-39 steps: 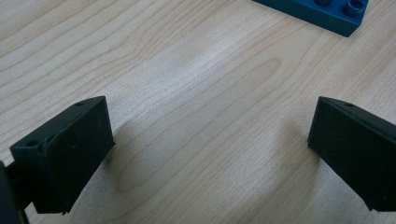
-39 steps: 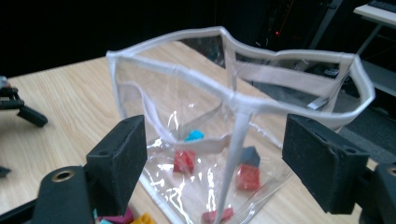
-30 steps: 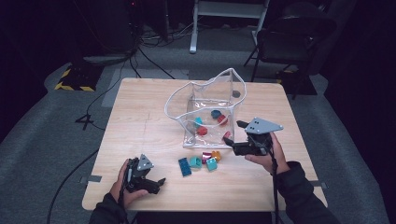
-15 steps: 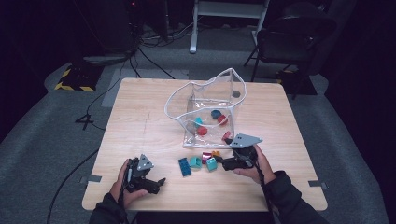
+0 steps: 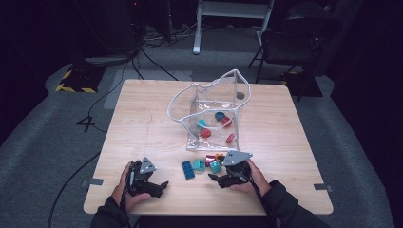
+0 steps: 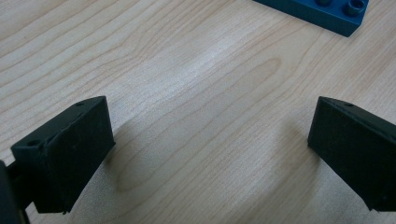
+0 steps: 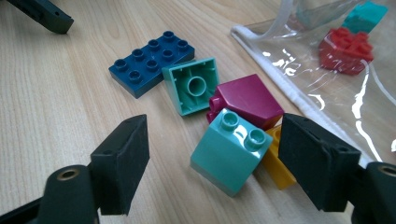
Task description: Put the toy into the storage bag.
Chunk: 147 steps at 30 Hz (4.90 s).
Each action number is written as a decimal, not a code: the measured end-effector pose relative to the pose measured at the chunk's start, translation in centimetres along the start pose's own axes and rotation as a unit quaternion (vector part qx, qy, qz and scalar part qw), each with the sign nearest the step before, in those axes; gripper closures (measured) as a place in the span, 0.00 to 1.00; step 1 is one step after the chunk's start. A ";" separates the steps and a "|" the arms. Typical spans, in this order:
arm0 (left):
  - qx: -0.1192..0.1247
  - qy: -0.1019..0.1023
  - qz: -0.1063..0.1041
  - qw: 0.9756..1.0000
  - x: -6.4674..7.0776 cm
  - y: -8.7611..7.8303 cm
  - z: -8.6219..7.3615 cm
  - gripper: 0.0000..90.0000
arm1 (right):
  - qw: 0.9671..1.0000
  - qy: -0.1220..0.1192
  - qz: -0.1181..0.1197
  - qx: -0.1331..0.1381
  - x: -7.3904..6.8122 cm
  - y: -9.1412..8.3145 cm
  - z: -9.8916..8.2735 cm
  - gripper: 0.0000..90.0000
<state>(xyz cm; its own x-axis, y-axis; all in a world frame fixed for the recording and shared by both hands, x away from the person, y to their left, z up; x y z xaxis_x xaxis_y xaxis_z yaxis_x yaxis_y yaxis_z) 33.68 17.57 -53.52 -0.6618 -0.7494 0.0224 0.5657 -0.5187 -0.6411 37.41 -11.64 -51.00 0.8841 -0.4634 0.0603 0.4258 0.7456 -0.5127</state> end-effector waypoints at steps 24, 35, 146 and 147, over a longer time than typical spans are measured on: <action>0.000 -0.001 0.000 1.000 0.0 0.0 0.0 0.00 | 1.000 0.021 0.015 -0.002 -0.6 1.7 -1.2 0.63; -0.001 0.001 0.001 1.000 0.0 0.0 0.0 0.00 | 1.000 0.012 0.013 0.002 0.0 0.2 -0.9 0.64; -0.002 0.000 -0.001 1.000 0.0 0.0 0.0 0.00 | 0.982 0.050 -0.146 0.108 13.0 -7.0 18.3 0.65; -0.002 0.000 -0.001 1.000 0.0 0.0 0.0 0.00 | 0.982 0.050 -0.149 0.105 13.3 -6.8 18.3 0.65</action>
<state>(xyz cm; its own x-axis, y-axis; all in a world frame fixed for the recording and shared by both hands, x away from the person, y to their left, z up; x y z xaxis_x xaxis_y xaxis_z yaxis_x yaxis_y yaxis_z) 33.68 17.63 -53.51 -0.6631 -0.7481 0.0248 0.5613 -0.5190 -0.6447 49.74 -14.11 -31.01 0.6956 -0.7126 0.0910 0.7021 0.6476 -0.2960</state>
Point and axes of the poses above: each handheld gripper's, and its own axes: y roughly forward along the jaws, z roughly out of its top, x roughly to its right, the point moved 4 cm from there along y, roughly forward along the jaws, and after that the axes turned 9 degrees about x, right-handed, at the moved point
